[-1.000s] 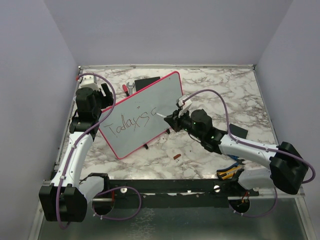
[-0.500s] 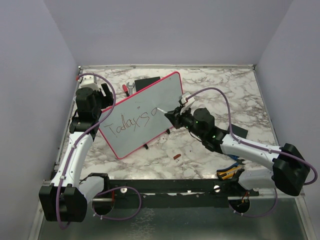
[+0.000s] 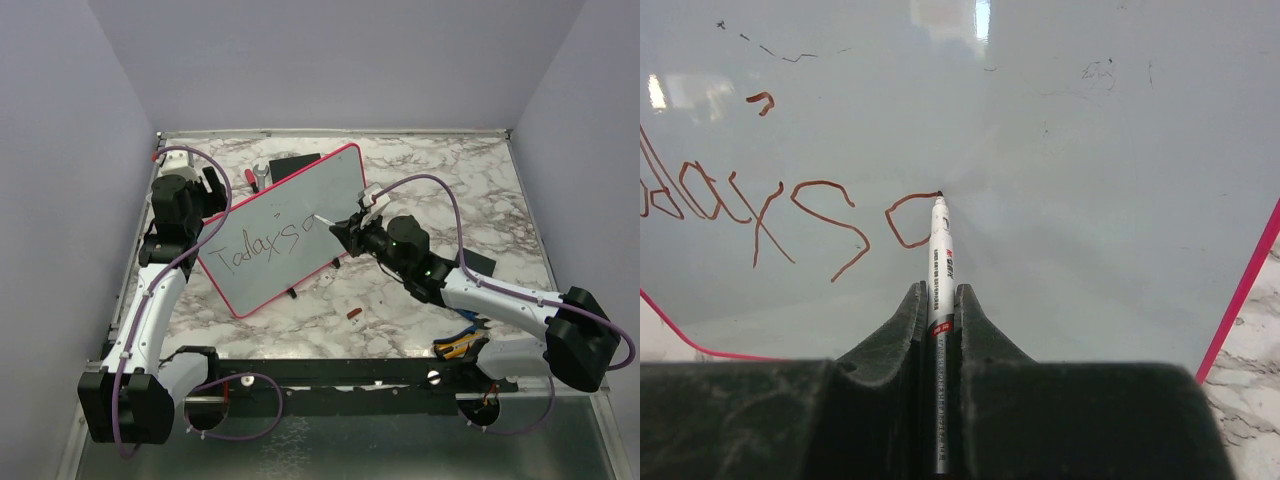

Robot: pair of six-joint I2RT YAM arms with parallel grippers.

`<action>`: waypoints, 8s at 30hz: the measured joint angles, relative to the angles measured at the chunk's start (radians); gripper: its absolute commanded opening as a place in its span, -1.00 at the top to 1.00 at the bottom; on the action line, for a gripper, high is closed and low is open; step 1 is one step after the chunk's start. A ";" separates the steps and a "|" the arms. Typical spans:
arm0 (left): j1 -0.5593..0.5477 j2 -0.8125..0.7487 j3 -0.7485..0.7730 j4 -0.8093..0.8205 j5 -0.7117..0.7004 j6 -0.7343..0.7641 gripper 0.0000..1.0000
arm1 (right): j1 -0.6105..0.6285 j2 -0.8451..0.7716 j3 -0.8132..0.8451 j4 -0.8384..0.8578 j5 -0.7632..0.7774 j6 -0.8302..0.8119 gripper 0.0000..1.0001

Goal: Write a sentence on the whiteboard

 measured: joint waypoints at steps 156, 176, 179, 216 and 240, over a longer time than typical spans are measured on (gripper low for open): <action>-0.006 -0.002 -0.003 0.000 0.004 0.000 -0.48 | -0.031 0.015 0.045 -0.071 0.191 -0.106 0.99; -0.006 -0.002 -0.003 -0.001 0.005 0.000 -0.48 | -0.031 0.022 -0.009 -0.079 0.198 -0.071 0.99; -0.006 -0.002 -0.003 -0.001 0.005 0.000 -0.48 | -0.031 0.023 -0.022 -0.083 0.197 -0.060 0.99; -0.006 -0.002 -0.010 -0.001 0.011 0.000 -0.48 | -0.030 -0.110 -0.023 -0.087 0.143 -0.008 0.99; -0.006 -0.003 -0.010 -0.001 0.011 0.000 -0.48 | -0.094 -0.006 0.047 -0.081 0.167 -0.054 0.99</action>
